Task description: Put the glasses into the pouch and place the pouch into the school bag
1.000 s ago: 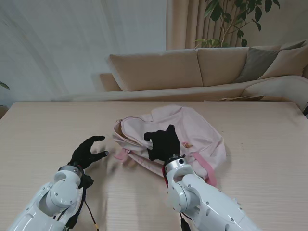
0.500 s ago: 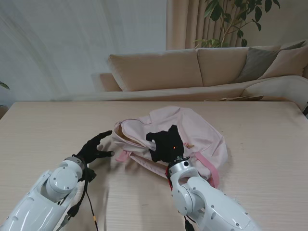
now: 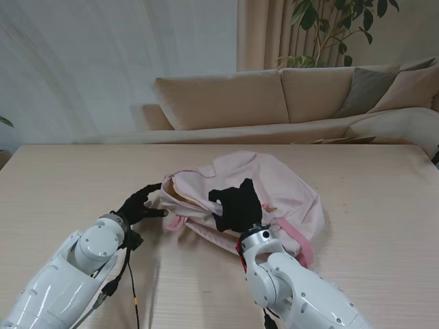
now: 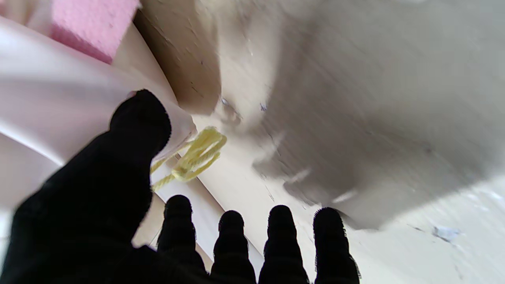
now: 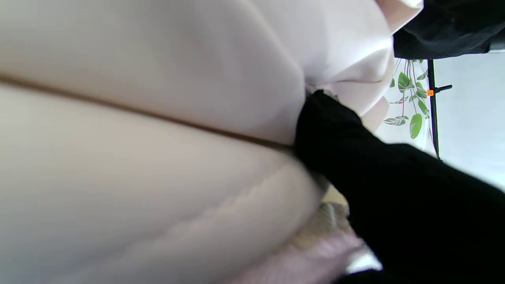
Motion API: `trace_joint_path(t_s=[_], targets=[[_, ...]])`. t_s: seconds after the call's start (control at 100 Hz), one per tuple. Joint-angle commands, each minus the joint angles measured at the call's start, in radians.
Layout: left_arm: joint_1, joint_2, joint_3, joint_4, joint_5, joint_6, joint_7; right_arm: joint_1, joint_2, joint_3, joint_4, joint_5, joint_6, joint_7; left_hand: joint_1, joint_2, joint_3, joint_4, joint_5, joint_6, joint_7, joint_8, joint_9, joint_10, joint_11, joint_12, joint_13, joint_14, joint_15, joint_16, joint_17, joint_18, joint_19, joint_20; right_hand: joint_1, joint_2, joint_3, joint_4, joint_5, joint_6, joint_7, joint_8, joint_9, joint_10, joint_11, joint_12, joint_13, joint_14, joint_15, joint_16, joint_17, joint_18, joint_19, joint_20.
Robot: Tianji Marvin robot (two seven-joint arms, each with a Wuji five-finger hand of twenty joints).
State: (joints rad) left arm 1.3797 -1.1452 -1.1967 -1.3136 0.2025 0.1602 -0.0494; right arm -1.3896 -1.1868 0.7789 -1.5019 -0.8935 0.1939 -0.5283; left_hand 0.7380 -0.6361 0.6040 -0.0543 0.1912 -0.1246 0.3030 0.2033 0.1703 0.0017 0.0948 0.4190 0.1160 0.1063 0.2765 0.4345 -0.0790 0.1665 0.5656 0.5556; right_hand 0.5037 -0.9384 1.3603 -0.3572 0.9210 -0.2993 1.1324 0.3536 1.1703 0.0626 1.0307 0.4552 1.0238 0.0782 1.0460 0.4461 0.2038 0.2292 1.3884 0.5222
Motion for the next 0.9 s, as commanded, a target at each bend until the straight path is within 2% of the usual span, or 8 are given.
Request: trace_joint_path(t_s=[0.0,0.18,0.3,0.51,0.57,0.78,0.82,0.89], targets=[[-0.003,-0.019,0.002,0.018,0.0,0.006,0.013,-0.005,0.0,0.002,-0.009,-0.005,-0.011,0.008,-0.002,-0.052,0.039,-0.035,-0.038,0.019,-0.068,-0.04,-0.047,-0.01,-0.029,0.017,-0.028,-0.022,-0.028,0.001,0.004,0.047,-0.009,0.02,0.06,0.013,0.113,0.006,0.059,-0.084,0.025,0.037,0.011,0.022,0.018,0.015,-0.007,-0.013,0.031,-0.013,-0.026,0.011,0.032,0.025],[-0.031,-0.039,0.018,0.063,-0.007,0.011,0.074,-0.006,0.003,0.008,-0.008,-0.01,-0.024,0.005,-0.018,-0.062,0.048,-0.04,-0.033,0.041,-0.167,-0.089,-0.042,-0.005,-0.016,0.035,-0.027,-0.014,-0.01,0.011,0.003,0.055,0.022,0.032,0.059,0.013,0.115,0.005,0.057,-0.088,0.025,0.041,0.009,0.018,0.019,0.016,-0.01,-0.015,0.033,-0.013,-0.026,0.01,0.036,0.027],[-0.055,-0.04,0.024,0.092,-0.049,0.014,0.044,-0.008,0.004,0.012,-0.007,-0.011,-0.034,0.002,-0.017,-0.057,0.042,-0.043,-0.025,-0.02,-0.104,-0.054,-0.046,-0.005,-0.025,0.025,-0.031,-0.016,-0.028,0.002,0.0,0.057,-0.013,0.011,0.059,0.012,0.116,0.005,0.055,-0.09,0.025,0.043,0.007,0.017,0.02,0.016,-0.012,-0.016,0.034,-0.013,-0.026,0.008,0.038,0.028],[-0.1,-0.033,0.039,0.139,-0.128,0.015,-0.06,-0.005,0.004,0.011,0.001,-0.009,-0.046,-0.001,0.012,-0.034,0.033,-0.031,-0.03,-0.11,0.118,0.057,-0.049,-0.017,-0.046,0.001,-0.04,-0.031,-0.088,-0.021,-0.005,0.05,-0.108,0.013,0.057,0.013,0.116,0.004,0.054,-0.095,0.025,0.046,0.005,0.013,0.02,0.015,-0.017,-0.018,0.035,-0.014,-0.029,0.006,0.04,0.03],[-0.111,-0.033,0.044,0.152,-0.142,0.015,-0.077,-0.003,0.003,0.009,0.004,-0.005,-0.048,-0.002,0.018,-0.023,0.034,-0.029,-0.036,-0.144,0.264,0.125,-0.044,-0.023,-0.033,0.002,-0.042,-0.037,-0.1,-0.023,-0.004,0.047,-0.132,0.031,0.056,0.013,0.116,0.004,0.054,-0.095,0.024,0.047,0.004,0.012,0.021,0.016,-0.017,-0.02,0.035,-0.014,-0.029,0.005,0.041,0.03],[-0.106,-0.043,0.045,0.157,-0.193,0.011,-0.074,0.018,-0.004,-0.002,0.027,0.002,-0.041,-0.015,0.04,0.035,0.038,-0.025,0.33,-0.179,0.49,0.316,0.003,-0.059,0.069,-0.018,-0.041,-0.052,-0.102,-0.018,-0.016,0.041,-0.238,0.063,0.055,0.015,0.115,0.004,0.048,-0.098,0.023,0.05,-0.002,0.008,0.022,0.016,-0.024,-0.024,0.035,-0.013,-0.029,0.003,0.045,0.032],[-0.098,-0.042,0.043,0.149,-0.196,0.013,-0.076,0.026,-0.006,-0.006,0.037,0.004,-0.036,-0.017,0.1,0.051,-0.057,-0.048,0.389,-0.188,0.516,0.342,0.013,-0.064,0.093,-0.028,-0.041,-0.057,-0.105,-0.02,-0.017,0.037,-0.269,0.079,0.054,0.016,0.114,0.004,0.045,-0.097,0.023,0.051,-0.005,0.008,0.023,0.016,-0.026,-0.025,0.035,-0.013,-0.029,0.002,0.045,0.032],[-0.082,-0.042,0.037,0.134,-0.204,0.013,-0.073,0.045,-0.011,-0.015,0.058,0.005,-0.025,-0.026,0.182,0.084,-0.209,-0.011,0.451,-0.209,0.578,0.356,0.026,-0.068,0.13,-0.046,-0.04,-0.06,-0.101,-0.017,-0.019,0.035,-0.306,0.112,0.052,0.017,0.113,0.004,0.04,-0.099,0.025,0.054,-0.009,0.005,0.026,0.017,-0.029,-0.027,0.037,-0.012,-0.027,0.0,0.048,0.033]])
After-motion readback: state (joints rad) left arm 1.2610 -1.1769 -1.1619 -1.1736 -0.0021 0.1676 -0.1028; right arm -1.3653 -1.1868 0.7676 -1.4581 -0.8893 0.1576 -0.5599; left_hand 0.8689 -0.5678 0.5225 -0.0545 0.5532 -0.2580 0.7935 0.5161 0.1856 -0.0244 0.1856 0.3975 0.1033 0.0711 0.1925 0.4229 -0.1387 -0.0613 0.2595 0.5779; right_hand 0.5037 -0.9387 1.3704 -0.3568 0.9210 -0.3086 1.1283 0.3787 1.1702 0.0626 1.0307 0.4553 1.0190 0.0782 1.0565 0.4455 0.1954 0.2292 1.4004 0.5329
